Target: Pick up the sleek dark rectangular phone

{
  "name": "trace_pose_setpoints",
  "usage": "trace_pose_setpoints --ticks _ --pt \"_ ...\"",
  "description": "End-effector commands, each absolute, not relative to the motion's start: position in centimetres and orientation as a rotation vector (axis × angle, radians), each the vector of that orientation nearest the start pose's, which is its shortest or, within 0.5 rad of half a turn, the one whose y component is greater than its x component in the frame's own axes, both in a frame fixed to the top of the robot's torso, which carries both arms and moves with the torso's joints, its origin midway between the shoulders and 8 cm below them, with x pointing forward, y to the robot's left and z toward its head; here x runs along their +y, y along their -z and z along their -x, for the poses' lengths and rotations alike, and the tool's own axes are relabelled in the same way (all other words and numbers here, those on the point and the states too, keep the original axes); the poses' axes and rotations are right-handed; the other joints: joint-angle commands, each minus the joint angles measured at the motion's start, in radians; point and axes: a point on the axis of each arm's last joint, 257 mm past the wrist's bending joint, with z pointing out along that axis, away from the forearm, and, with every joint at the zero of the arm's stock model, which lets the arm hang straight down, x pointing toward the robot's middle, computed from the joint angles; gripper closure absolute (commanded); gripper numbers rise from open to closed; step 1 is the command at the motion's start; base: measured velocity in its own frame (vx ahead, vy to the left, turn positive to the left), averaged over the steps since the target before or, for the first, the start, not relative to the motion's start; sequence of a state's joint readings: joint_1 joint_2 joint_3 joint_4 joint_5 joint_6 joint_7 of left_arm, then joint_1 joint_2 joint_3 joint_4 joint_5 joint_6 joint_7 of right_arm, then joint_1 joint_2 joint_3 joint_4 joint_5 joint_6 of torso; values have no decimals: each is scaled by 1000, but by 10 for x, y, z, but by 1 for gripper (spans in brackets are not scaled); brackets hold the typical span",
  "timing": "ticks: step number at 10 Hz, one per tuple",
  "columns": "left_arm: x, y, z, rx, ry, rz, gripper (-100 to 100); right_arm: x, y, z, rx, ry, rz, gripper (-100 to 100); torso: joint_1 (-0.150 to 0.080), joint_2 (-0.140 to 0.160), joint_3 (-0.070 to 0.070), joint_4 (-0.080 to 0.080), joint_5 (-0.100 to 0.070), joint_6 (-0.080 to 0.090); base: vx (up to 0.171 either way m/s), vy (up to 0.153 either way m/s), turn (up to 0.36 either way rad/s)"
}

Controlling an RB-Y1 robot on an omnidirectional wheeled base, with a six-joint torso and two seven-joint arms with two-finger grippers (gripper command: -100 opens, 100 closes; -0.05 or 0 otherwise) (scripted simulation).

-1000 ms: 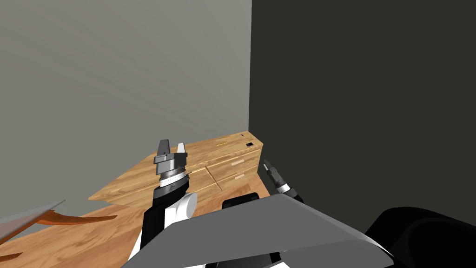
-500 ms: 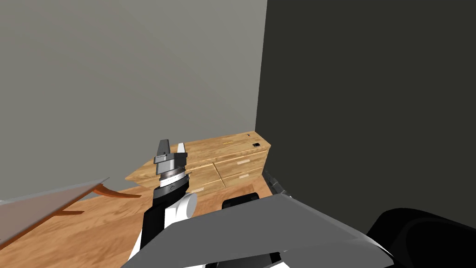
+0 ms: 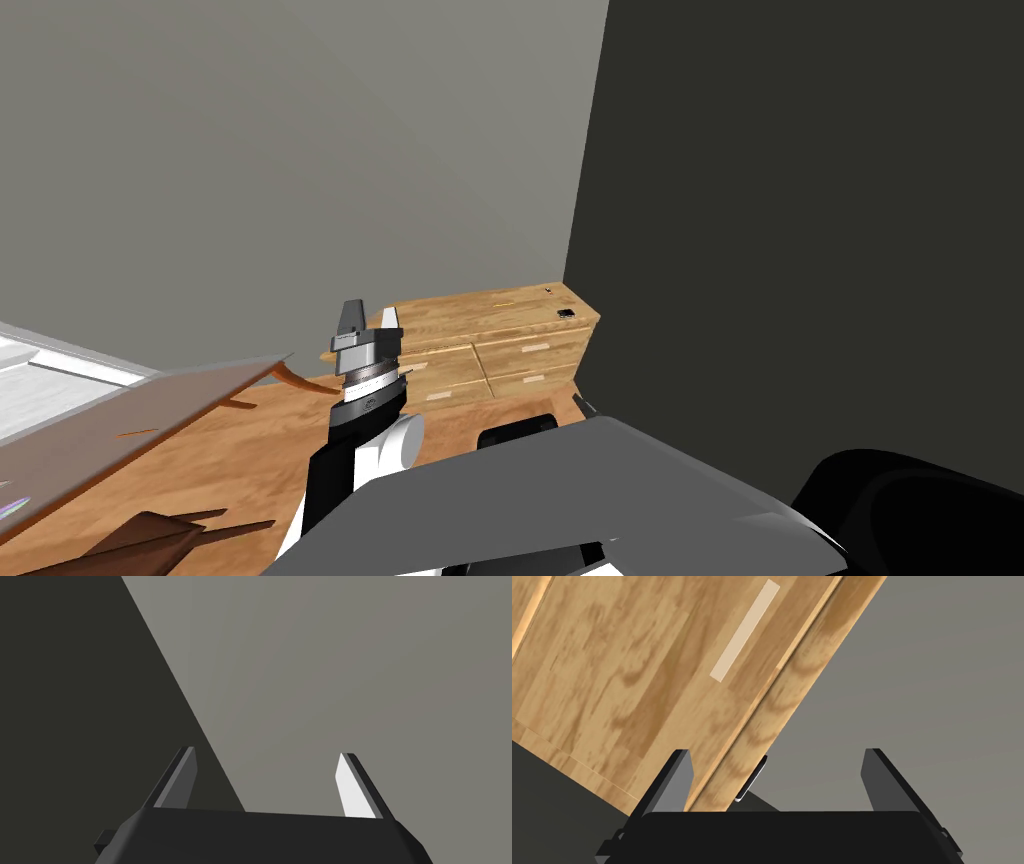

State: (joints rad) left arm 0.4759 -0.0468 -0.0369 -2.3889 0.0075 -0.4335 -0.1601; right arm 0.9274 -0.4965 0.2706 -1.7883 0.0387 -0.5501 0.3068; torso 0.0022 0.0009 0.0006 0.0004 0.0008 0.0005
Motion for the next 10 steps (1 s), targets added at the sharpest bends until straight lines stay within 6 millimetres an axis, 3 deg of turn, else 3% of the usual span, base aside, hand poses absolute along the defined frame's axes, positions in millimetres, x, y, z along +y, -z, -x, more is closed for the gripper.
trace_pose_setpoints --ticks 1,2,3,4,7,9,10 --pt "269 -68 -333 561 1215 593 0 -262 381 -168 1895 -823 -701 -100 0 0 0 0 0 0 9 71 388" --pt "269 -68 -333 561 1215 593 0 -266 386 -163 1917 -811 -696 -100 1 0 0 0 0 -1 7 47 162" --pt "269 -68 -333 561 1214 593 0 -271 402 -135 2003 -775 -654 -100 0 0 0 0 0 0 16 55 310" --pt "269 -68 -333 561 1215 593 0 -277 410 -126 2032 -756 -657 -100 0 0 0 0 0 -1 16 39 190" --pt "269 -68 -333 562 1214 593 0 -296 440 -61 2219 -672 -562 -100 -1 0 0 0 0 0 18 42 295" --pt "269 -68 -333 562 1214 593 0 -309 448 -47 2261 -642 -555 -100 -2 -1 -1 0 0 0 20 18 117" --pt "269 -68 -333 562 1214 593 0 -321 456 -15 2350 -604 -492 -100 -2 0 0 0 -1 1 23 33 314"
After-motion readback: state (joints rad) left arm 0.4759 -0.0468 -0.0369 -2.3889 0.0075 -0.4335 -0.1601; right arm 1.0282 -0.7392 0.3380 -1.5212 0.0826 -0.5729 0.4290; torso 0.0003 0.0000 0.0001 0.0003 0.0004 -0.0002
